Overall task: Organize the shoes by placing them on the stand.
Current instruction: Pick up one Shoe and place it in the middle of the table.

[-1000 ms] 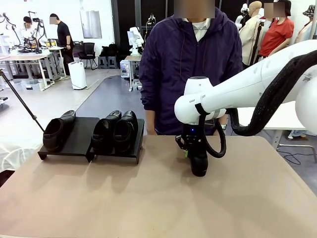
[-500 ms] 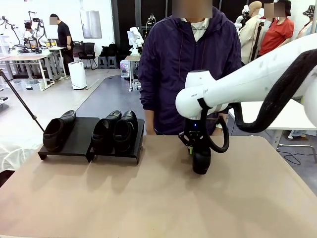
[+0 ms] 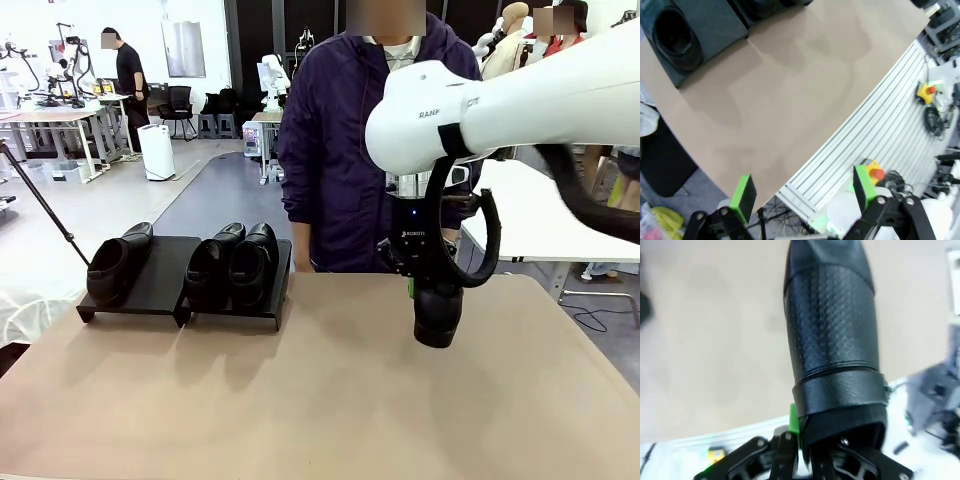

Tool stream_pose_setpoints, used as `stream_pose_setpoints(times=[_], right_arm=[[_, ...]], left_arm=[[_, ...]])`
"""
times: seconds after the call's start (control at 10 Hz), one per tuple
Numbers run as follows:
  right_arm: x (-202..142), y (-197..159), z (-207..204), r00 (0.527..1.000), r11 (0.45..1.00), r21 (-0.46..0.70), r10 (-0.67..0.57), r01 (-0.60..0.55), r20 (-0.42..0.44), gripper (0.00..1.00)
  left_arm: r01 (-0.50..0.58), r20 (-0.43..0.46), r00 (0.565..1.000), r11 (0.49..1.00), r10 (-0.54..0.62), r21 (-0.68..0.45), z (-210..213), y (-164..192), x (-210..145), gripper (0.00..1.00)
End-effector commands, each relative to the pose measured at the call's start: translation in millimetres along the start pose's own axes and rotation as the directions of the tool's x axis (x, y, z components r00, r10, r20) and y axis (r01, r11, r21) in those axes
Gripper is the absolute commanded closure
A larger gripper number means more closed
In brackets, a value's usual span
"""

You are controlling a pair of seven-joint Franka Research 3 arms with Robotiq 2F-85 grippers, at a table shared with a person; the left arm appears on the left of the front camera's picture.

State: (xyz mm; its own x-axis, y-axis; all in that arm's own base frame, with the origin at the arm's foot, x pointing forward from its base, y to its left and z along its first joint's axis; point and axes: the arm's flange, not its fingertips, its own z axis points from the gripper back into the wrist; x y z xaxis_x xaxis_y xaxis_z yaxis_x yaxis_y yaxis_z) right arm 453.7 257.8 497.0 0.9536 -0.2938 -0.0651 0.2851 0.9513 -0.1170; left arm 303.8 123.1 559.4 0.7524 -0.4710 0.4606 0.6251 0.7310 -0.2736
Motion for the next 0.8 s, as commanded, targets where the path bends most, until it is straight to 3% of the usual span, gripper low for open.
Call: stream_pose_setpoints(times=[0.0, 0.1, 0.2, 0.3, 0.5, 0.7], right_arm=[[-41.4, 2.2, -8.7, 1.000, 0.995, 0.098, 0.024, -0.022, -0.016, 1.00], [-73.6, 2.6, -9.2, 0.982, 0.975, 0.181, 0.148, -0.126, -0.117, 1.00], [-88.0, 4.2, -11.0, 0.979, 0.970, 0.201, 0.165, -0.139, -0.119, 1.00], [-106.4, 13.4, -19.6, 0.940, 0.937, 0.239, 0.298, -0.255, -0.165, 1.00], [-128.4, 38.5, -38.9, 0.900, 0.889, 0.237, 0.424, -0.392, -0.104, 1.00], [-128.2, 65.9, -53.3, 0.867, 0.861, 0.252, 0.481, -0.441, -0.126, 1.00]], left_arm=[[-0.002, -0.007, 1.000, 1.000, 0.002, -0.003, 1.7, -0.8, -0.2, 0.00], [-0.002, -0.007, 1.000, 1.000, 0.002, -0.003, 1.7, -0.8, -0.2, 0.00], [-0.002, -0.007, 1.000, 1.000, 0.002, -0.003, 1.7, -0.8, -0.2, 0.00], [-0.002, -0.007, 1.000, 1.000, 0.002, -0.003, 1.7, -0.8, -0.2, 0.00], [-0.002, -0.007, 1.000, 1.000, 0.002, -0.003, 1.7, -0.8, -0.2, 0.00], [-0.002, -0.007, 1.000, 1.000, 0.002, -0.003, 1.7, -0.8, -0.2, 0.00]])
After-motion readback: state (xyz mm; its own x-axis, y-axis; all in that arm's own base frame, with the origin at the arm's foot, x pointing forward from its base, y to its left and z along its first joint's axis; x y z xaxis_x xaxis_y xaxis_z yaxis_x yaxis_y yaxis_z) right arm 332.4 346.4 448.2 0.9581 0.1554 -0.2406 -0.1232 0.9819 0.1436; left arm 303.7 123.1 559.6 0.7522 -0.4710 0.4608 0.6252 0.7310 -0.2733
